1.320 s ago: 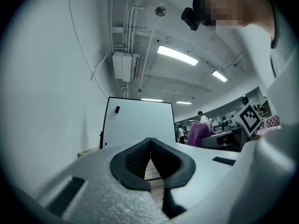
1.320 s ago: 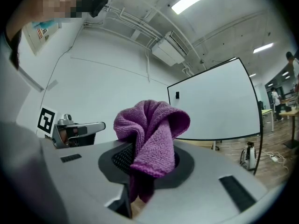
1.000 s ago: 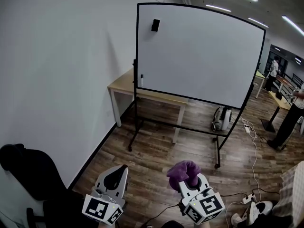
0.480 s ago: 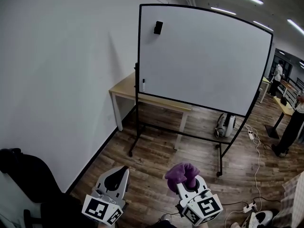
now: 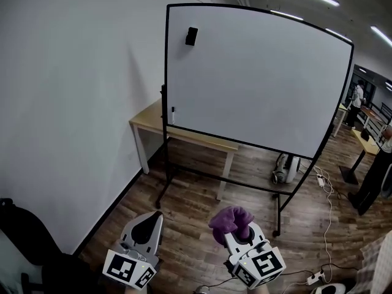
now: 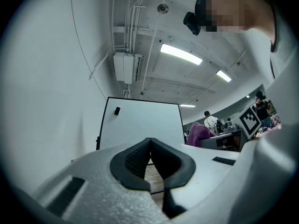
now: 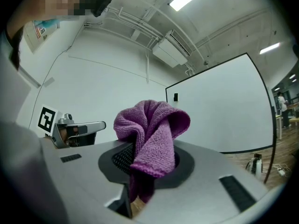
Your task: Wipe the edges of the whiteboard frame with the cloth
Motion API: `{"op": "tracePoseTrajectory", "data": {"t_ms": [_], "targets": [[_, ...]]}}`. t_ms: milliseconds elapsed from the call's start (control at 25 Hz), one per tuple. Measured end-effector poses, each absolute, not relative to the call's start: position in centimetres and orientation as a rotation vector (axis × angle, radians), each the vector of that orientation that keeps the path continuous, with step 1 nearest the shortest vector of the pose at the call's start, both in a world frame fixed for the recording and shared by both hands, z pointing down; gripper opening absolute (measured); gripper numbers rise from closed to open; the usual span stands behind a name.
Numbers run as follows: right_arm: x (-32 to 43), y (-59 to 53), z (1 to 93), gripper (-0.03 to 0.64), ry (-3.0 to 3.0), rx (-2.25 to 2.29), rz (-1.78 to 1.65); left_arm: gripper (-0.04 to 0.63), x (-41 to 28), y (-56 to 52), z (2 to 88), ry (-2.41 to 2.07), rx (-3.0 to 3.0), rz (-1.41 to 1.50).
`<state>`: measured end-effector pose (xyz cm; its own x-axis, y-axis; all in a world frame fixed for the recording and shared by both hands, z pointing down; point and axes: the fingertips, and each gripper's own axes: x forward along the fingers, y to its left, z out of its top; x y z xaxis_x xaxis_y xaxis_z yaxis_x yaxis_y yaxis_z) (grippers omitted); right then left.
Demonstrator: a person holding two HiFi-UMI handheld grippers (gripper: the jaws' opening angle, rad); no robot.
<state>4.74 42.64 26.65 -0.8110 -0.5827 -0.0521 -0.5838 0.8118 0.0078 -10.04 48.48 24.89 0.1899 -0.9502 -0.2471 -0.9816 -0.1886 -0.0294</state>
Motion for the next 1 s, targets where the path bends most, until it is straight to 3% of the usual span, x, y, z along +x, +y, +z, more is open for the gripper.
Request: {"op": "tracePoseTrajectory", "data": {"t_ms": [560, 1000], "targets": [[9.1, 35.2, 27.6, 0.067, 2.932, -0.939, -0.009, 0.017, -5.5, 40.7, 24.7, 1.862, -2.279, 0.218], [7.6, 31.0, 27.9, 0.067, 2.929, -0.975, -0.015, 0.017, -7.0, 35.7, 24.6, 1.83, -2.31, 0.224]]}}
